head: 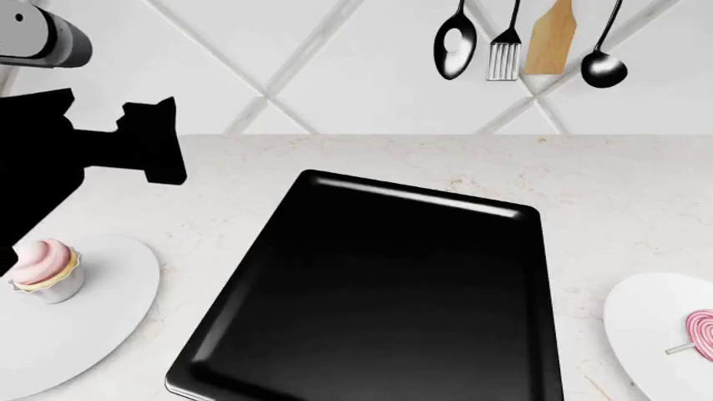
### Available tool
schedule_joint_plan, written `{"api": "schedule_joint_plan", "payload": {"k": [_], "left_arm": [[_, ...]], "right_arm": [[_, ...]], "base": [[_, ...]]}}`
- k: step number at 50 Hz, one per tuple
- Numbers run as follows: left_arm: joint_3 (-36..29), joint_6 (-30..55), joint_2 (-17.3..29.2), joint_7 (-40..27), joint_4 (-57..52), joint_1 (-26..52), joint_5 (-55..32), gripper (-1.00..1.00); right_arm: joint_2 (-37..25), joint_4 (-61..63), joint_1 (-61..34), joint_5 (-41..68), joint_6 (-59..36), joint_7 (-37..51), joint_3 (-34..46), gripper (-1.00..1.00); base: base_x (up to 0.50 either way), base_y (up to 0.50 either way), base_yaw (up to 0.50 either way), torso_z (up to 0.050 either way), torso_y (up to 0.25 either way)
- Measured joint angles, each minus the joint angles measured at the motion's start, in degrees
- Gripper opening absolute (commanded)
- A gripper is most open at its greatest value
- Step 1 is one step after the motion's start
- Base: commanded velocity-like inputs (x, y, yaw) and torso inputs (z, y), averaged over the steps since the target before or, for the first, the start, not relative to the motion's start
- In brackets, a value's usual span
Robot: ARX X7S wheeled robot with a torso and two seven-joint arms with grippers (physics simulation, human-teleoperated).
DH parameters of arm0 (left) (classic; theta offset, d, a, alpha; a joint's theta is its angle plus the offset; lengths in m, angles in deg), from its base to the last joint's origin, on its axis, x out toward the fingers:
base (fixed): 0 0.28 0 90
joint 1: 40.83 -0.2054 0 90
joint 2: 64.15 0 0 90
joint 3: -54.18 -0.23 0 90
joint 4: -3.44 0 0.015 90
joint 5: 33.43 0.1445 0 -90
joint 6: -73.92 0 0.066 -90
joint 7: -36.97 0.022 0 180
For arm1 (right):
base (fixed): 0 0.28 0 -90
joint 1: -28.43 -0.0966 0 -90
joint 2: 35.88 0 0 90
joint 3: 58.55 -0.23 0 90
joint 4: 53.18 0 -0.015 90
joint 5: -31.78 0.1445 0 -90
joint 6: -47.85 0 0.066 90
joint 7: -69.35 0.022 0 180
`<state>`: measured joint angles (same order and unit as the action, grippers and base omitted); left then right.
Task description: Move the dessert items from the plate to the tray.
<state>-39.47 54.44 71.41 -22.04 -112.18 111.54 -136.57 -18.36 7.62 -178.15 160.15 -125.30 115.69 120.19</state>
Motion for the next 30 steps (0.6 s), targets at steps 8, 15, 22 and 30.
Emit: {"api": "schedule_joint_plan", "payload": {"k": [8,15,22,30], "left_arm": [[0.2,-0.5,0.3,0.5,-0.4,-0.8,0.4,1.0],[0.3,-0.9,0.6,0.7,-0.8,-1.6,0.7,1.0],[0.4,-1.4,0.7,1.0,-1.1,-2.3,0.9,1.0],[0.4,-1.9,0.9,1.6,-1.3,-3.0,1.5,1.0]], "right_arm": [[0.9,0.3,1.6,-2.1,1.1,-2.3,0.9,1.0],[2.0,0.5,3.1,-3.9,2.1,-3.7,1.5,1.0],[2.7,0.8,4.4,-4.8,2.6,-4.3,2.2,1.0],[3.5,1.2,5.4,-5.5,2.5,-4.3,3.0,1.0]], "base": [[0.0,0.0,0.0,0.0,0.0],[0.0,0.0,0.0,0.0,0.0],[0.0,0.0,0.0,0.0,0.0],[0.0,0.0,0.0,0.0,0.0]]}}
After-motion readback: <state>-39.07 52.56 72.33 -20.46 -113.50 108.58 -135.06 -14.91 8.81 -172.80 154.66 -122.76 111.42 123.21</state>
